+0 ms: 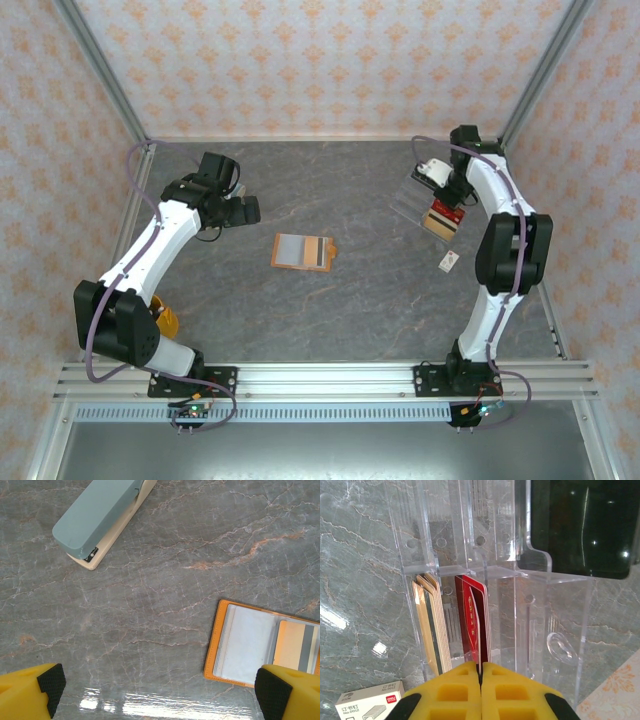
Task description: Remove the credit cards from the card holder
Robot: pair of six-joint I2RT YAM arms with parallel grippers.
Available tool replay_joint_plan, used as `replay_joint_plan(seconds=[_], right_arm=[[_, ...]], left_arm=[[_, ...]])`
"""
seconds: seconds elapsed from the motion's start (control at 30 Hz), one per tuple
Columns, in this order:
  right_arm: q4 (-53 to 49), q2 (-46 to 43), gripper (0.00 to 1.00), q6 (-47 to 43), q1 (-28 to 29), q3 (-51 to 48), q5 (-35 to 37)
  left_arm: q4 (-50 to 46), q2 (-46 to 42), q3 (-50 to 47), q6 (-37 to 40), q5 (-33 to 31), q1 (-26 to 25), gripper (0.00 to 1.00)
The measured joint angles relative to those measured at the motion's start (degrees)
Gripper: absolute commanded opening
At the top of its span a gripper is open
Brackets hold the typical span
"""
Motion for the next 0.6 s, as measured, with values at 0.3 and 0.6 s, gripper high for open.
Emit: replay_joint_plan(seconds=[0.3, 0.6], right_arm=[[0.46, 2.32, 0.24, 0.68, 0.0, 0.96, -0.07], [1.64, 0.9, 0.28, 3.37, 0.0, 2.75, -1.4]], left_arm=[[0.0, 0.0, 0.0, 0.0, 0.2, 0.0, 1.0], [0.04, 0.0, 0.0, 0.02, 1.44, 0.0, 1.0]])
